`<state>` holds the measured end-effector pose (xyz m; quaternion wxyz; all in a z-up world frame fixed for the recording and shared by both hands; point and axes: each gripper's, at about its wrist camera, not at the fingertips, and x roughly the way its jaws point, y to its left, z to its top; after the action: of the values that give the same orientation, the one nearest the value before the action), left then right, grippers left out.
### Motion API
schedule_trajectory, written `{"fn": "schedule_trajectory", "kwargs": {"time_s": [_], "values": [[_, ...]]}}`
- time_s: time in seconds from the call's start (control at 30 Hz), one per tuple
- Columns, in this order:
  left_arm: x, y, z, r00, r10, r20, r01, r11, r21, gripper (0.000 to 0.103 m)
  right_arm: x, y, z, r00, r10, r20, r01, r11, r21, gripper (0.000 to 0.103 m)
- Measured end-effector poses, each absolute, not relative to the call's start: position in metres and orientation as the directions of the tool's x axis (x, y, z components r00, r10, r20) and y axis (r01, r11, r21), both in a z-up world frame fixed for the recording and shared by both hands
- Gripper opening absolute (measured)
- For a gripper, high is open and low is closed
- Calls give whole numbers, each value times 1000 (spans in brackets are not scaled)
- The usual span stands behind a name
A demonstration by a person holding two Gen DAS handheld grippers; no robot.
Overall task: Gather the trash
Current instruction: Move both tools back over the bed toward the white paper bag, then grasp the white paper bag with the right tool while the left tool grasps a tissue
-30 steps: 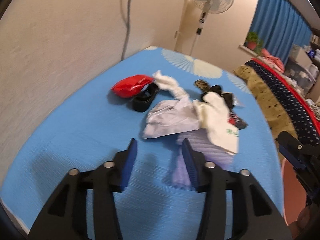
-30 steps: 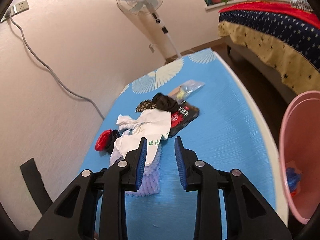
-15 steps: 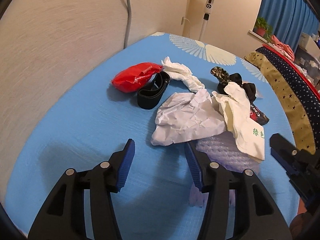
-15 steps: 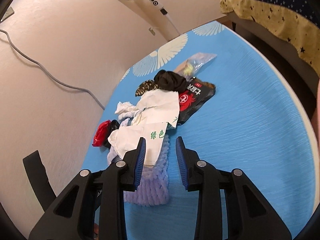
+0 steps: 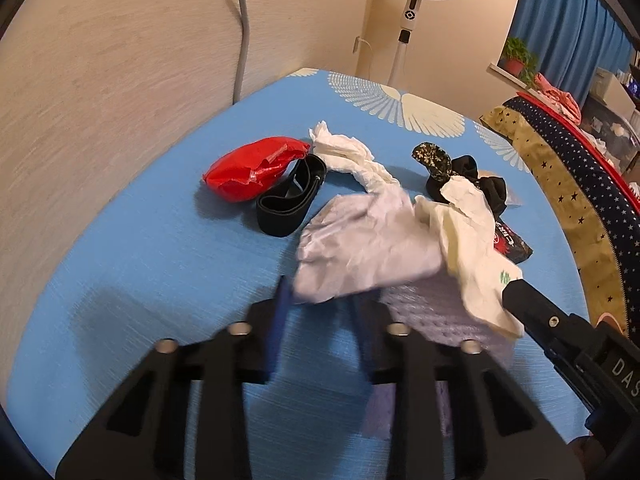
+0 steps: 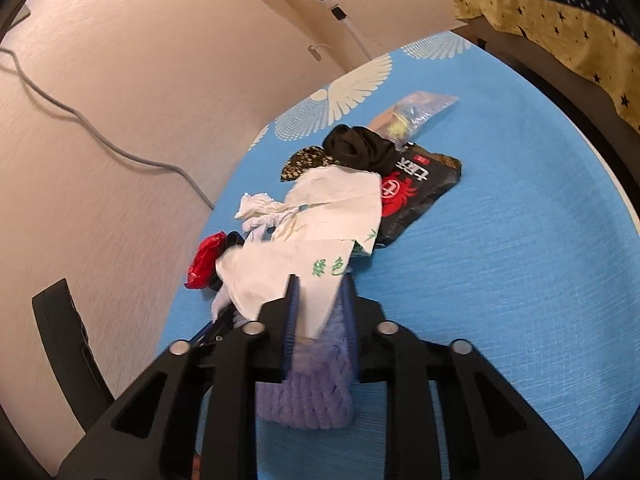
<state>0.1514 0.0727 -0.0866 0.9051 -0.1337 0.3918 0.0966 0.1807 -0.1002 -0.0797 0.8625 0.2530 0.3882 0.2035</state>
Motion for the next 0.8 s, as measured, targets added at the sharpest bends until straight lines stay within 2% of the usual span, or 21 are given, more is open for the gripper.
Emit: {"fn": "schedule_trajectory", "kwargs": {"time_s": [0.1, 0.37, 0.8], "values": [[148, 74, -85, 680, 70, -730, -286, 942, -176, 13, 179, -100, -75, 621, 548, -560, -166, 790, 589, 10], [134, 79, -69, 714, 65, -698, -297, 930, -217, 9, 165, -102, -47, 657, 536, -530, -203, 803, 560, 2], [96, 76, -36, 765, 36, -643, -262, 929, -260, 4, 110, -131, 10, 746, 461, -481, -238, 859, 454, 2]]}}
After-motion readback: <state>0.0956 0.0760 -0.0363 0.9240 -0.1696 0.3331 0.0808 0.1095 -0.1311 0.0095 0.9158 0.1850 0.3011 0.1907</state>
